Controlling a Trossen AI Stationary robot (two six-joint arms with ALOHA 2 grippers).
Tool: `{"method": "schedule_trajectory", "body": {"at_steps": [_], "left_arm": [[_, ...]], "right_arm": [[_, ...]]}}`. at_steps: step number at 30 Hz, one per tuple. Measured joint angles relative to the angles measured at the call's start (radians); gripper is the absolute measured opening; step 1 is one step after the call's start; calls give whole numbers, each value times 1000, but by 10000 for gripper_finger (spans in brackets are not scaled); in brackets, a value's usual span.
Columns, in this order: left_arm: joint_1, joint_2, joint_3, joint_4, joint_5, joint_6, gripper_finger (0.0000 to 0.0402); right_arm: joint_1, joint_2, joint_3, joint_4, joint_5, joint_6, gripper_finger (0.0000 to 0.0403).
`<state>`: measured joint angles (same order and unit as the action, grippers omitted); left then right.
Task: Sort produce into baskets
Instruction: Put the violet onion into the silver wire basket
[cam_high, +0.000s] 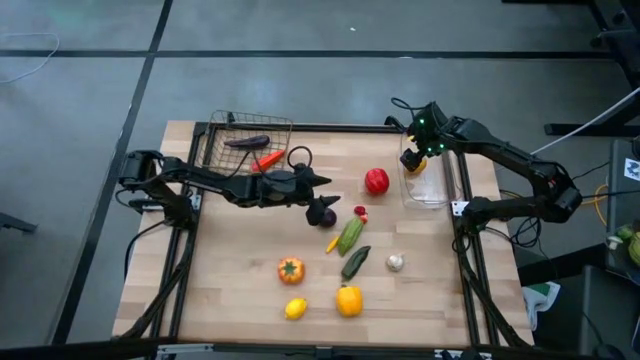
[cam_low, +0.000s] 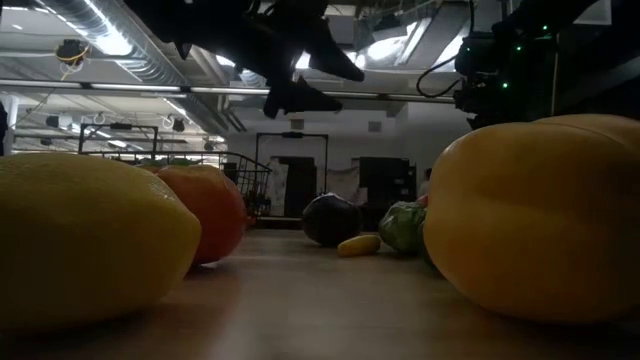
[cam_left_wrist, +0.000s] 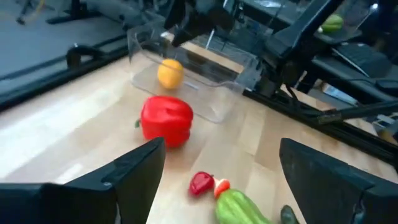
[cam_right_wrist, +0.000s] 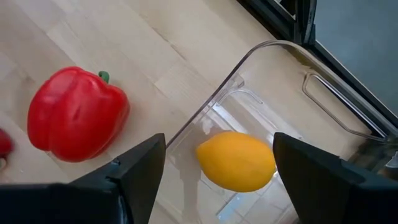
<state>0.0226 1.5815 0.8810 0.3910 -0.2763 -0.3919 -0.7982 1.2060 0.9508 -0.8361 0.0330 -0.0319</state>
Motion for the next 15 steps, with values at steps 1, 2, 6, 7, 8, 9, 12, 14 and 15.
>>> {"method": "schedule_trajectory", "body": {"at_steps": [1,2,6,7,8,9,12,14,15], "left_arm": [[-2,1,0,-11,7,-3,313],[-5,1,0,-13,14,-4,313],[-16,6,0,-21,28,-3,313],[-20,11,0,-24,28,-2,313],[-24,21,0,-19,27,5,313],[-28,27,0,-26,27,16,313],[-45,65,0,-36,28,64,313],[-57,98,0,-36,28,106,313],[-62,115,0,-37,28,128,313]], "right_arm": [[0,0,0,0,0,0,296],[0,0,0,0,0,0,296],[0,0,0,-1,0,0,296],[0,0,0,-1,0,0,296],[0,0,0,-1,0,0,296],[0,0,0,-1,0,0,296],[0,0,0,0,0,0,296],[0,0,0,0,0,0,296],[0,0,0,0,0,0,296]]}}
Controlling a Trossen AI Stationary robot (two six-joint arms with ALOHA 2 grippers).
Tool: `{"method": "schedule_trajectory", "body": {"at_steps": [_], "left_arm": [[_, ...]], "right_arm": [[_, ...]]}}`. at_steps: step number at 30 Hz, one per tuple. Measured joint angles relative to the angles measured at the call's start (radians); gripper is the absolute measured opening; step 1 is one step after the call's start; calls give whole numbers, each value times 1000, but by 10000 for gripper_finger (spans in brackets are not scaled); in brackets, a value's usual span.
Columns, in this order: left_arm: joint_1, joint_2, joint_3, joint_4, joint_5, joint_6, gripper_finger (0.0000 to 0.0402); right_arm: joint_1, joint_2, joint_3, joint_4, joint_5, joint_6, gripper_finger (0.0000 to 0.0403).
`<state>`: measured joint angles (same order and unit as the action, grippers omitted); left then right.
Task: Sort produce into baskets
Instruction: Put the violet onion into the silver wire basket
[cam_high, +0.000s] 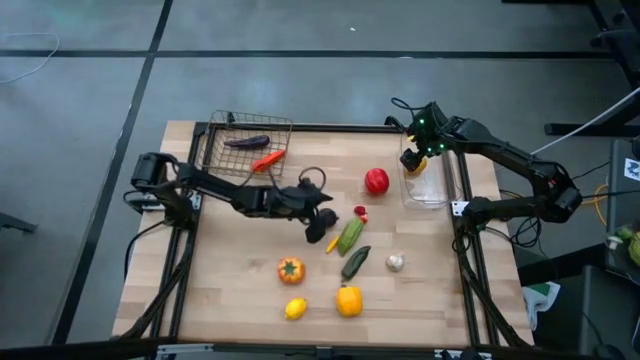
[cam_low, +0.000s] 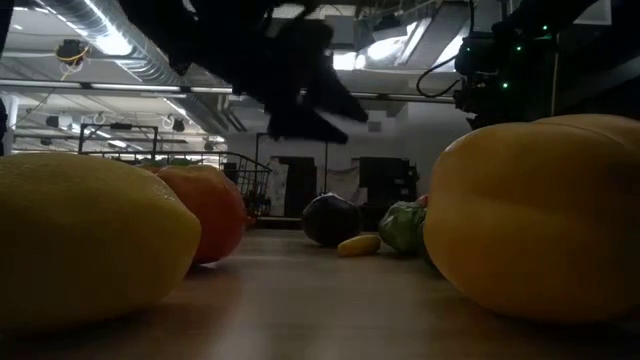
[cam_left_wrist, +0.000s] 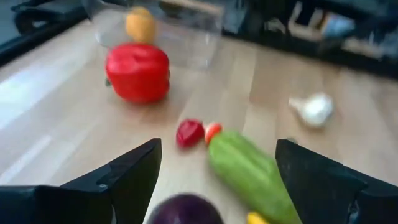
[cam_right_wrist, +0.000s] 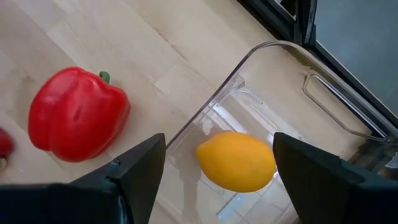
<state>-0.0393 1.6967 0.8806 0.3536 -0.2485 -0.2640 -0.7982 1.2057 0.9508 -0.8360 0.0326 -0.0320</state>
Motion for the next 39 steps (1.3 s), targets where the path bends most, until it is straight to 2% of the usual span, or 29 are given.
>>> {"method": "schedule_trajectory", "body": {"at_steps": [7,14,31,39], "left_arm": [[-14,88,0,-7,0,112,313],[-13,130,0,-18,-8,118,313],[-12,131,0,-138,-26,109,313],[-12,131,0,-136,-12,106,313]], "right_arm": [[0,0,0,-1,-3,0,296],[0,0,0,-1,-4,0,296],[0,0,0,0,-8,0,296],[0,0,0,3,-12,0,296]]}}
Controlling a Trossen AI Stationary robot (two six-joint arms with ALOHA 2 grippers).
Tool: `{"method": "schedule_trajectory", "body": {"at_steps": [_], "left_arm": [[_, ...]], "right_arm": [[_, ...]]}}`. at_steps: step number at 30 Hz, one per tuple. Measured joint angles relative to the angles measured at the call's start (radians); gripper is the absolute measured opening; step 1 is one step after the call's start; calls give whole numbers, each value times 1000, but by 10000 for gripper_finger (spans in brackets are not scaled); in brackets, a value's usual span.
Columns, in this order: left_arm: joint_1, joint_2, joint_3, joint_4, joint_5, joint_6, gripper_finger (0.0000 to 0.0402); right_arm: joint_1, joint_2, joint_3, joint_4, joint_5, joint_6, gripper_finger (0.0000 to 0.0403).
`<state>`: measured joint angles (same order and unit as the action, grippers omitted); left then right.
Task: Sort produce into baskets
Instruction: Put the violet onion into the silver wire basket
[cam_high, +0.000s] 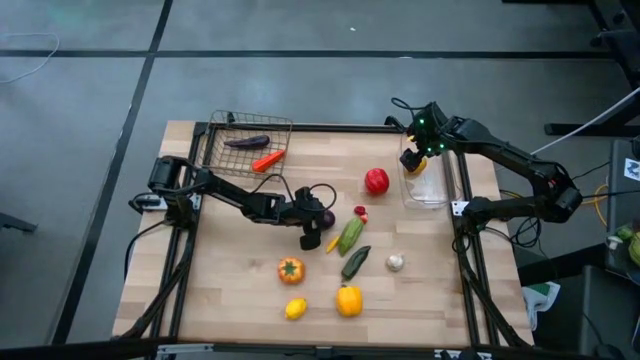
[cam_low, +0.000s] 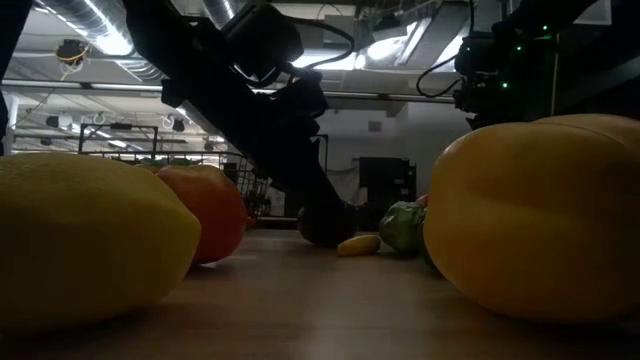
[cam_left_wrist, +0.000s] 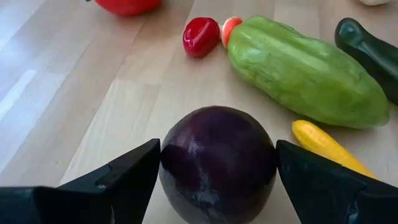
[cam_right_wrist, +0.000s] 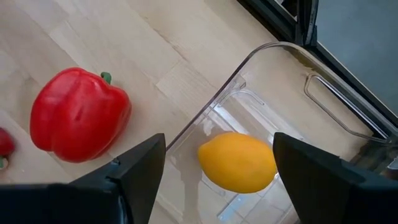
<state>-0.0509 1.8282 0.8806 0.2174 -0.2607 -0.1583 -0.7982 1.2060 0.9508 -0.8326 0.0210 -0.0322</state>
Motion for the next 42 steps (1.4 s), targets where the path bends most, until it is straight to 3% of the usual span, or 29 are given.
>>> {"method": "schedule_trajectory", "body": {"at_steps": [8,19,42], "left_arm": [[1,-2,2,-45,5,-11,312],[1,-2,2,-47,17,-16,274],[28,-35,-3,50,27,-53,271]], "right_arm": [[0,0,0,0,-68,0,296],[0,0,0,0,-71,0,296],[0,0,0,0,-73,0,296]]}}
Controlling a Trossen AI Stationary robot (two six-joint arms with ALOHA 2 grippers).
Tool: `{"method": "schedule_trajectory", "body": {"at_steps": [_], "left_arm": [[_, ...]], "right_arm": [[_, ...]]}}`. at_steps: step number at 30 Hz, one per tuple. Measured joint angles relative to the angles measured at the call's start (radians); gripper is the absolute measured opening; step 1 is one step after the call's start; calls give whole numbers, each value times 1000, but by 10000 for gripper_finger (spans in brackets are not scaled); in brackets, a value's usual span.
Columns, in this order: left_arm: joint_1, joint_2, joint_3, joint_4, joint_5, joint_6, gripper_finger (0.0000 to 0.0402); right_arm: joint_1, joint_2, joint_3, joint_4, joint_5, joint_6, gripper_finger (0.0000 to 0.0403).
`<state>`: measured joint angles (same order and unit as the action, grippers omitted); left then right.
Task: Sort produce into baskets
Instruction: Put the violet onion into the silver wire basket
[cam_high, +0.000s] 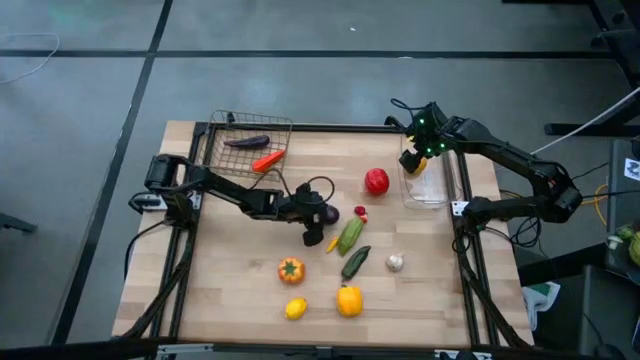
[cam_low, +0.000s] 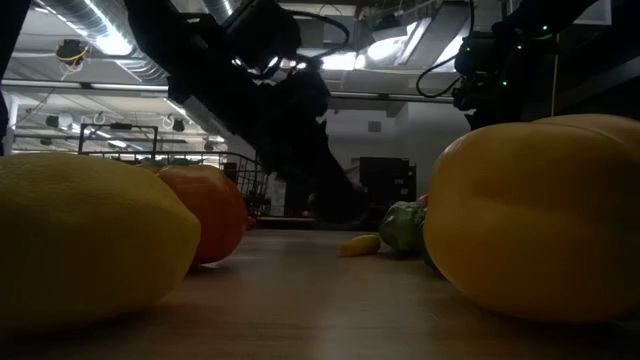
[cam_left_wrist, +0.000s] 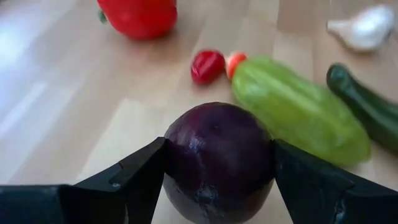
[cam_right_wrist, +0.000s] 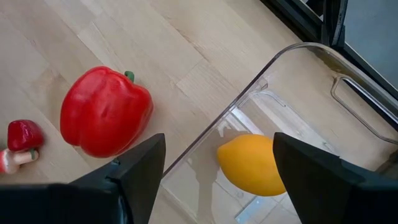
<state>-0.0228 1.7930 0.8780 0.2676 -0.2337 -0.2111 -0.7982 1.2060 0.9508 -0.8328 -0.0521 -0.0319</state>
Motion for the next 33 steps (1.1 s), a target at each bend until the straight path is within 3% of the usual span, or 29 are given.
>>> {"method": "schedule_trajectory", "body": {"at_steps": [14,20,26,33], "left_arm": [[149,-212,2,1,-22,97,271],[251,-320,3,-10,-78,170,271],[367,-416,4,-124,-153,192,271],[491,-439,4,-318,-157,180,271]], "right_arm": [[0,0,0,0,-1,0,296],[0,0,0,0,-1,0,296],[0,0,0,0,-1,0,296],[0,0,0,1,-1,0,296]]}}
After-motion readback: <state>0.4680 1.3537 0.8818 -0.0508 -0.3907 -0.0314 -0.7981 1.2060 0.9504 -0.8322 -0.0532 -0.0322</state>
